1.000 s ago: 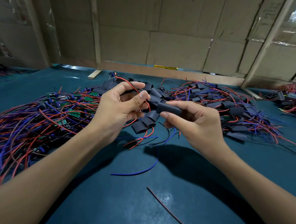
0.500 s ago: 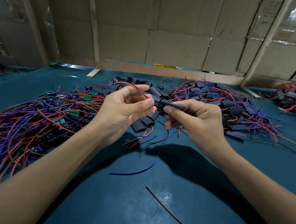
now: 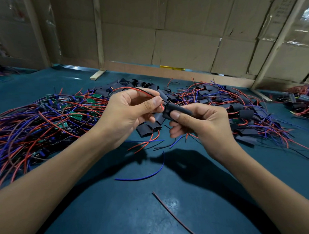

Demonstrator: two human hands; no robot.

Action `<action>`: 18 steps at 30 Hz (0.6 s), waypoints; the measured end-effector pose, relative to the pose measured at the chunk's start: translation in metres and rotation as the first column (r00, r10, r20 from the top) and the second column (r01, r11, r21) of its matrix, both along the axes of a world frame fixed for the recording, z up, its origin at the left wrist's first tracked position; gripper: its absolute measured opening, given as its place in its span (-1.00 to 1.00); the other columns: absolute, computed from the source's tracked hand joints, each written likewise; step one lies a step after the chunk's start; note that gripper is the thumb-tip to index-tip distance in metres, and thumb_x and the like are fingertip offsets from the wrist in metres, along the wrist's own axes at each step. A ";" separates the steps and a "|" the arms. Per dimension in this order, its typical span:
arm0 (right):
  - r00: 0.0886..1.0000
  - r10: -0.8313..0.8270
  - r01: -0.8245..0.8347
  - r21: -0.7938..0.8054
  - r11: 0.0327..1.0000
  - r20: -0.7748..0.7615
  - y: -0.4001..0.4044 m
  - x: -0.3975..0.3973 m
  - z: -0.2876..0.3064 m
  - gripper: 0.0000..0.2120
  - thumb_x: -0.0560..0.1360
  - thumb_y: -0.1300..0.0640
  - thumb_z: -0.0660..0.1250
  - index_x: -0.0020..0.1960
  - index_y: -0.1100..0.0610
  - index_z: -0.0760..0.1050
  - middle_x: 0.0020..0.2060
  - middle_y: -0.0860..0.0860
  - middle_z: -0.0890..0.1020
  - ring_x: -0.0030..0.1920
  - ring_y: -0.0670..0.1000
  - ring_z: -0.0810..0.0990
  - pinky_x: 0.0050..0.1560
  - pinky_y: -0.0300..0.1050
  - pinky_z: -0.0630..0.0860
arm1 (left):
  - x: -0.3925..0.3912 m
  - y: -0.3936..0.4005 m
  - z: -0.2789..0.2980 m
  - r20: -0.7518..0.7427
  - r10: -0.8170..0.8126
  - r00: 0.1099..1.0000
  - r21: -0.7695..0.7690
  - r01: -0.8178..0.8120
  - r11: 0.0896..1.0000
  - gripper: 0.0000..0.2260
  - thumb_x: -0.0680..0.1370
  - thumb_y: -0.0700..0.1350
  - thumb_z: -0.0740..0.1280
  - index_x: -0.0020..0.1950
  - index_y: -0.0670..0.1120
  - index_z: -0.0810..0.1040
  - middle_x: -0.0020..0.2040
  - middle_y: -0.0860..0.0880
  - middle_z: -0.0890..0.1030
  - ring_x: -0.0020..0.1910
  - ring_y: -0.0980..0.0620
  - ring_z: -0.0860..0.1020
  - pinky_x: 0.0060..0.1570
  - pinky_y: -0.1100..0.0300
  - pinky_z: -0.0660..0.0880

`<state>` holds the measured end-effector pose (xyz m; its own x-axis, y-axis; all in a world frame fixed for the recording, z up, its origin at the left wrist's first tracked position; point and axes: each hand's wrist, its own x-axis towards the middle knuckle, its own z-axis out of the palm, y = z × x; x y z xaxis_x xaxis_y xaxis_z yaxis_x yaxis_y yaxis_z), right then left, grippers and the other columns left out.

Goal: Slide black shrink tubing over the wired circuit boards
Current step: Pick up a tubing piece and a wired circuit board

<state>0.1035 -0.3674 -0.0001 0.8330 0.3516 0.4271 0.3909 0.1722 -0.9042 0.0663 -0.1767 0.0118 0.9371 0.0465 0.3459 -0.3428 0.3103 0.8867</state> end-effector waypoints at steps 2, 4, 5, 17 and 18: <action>0.999 0.027 -0.027 0.013 1.000 -0.024 0.000 0.000 -0.001 -0.85 0.40 0.21 0.48 -0.09 0.29 0.65 -0.34 0.18 0.69 -0.39 0.15 0.69 -0.30 -0.02 0.66 | 0.000 0.000 0.000 0.005 -0.001 1.000 -0.004 0.001 1.000 -0.85 0.43 -0.27 0.41 -0.01 -0.21 0.60 -0.23 -0.08 0.68 -0.24 0.04 0.65 -0.32 0.27 0.52; 0.998 0.051 -0.050 0.034 0.998 -0.047 0.000 0.001 -0.003 -0.84 0.41 0.21 0.48 -0.07 0.29 0.65 -0.32 0.18 0.69 -0.38 0.14 0.69 -0.29 -0.03 0.66 | 0.000 0.000 -0.001 0.022 0.007 1.000 0.004 -0.008 1.000 -0.84 0.42 -0.27 0.42 -0.02 -0.21 0.60 -0.22 -0.09 0.68 -0.22 0.03 0.65 -0.30 0.25 0.53; 0.996 0.063 -0.060 0.047 0.997 -0.061 0.000 0.001 -0.004 -0.84 0.42 0.22 0.47 -0.06 0.30 0.65 -0.32 0.19 0.69 -0.37 0.14 0.70 -0.29 -0.04 0.66 | 0.000 -0.001 -0.001 0.031 0.016 0.999 0.012 -0.016 1.000 -0.84 0.41 -0.26 0.43 -0.02 -0.21 0.60 -0.22 -0.11 0.68 -0.22 0.02 0.64 -0.30 0.25 0.53; 0.956 0.232 -0.203 0.163 0.965 -0.179 0.002 -0.001 -0.003 -0.72 0.31 0.14 0.55 -0.01 0.24 0.71 -0.26 0.23 0.69 -0.34 0.13 0.70 -0.26 -0.04 0.66 | 0.003 -0.001 -0.007 0.160 0.092 0.983 0.078 -0.106 0.991 -0.86 0.43 -0.20 0.49 -0.05 -0.17 0.63 -0.21 -0.07 0.70 -0.28 0.02 0.62 -0.35 0.19 0.48; 0.955 0.233 -0.202 0.171 0.964 -0.182 0.002 -0.001 -0.002 -0.72 0.32 0.14 0.55 -0.02 0.25 0.71 -0.26 0.23 0.69 -0.35 0.12 0.69 -0.27 -0.04 0.66 | 0.004 -0.001 -0.008 0.186 0.095 0.978 0.102 -0.116 0.988 -0.88 0.44 -0.21 0.49 -0.06 -0.16 0.63 -0.21 -0.05 0.70 -0.31 0.03 0.60 -0.35 0.21 0.49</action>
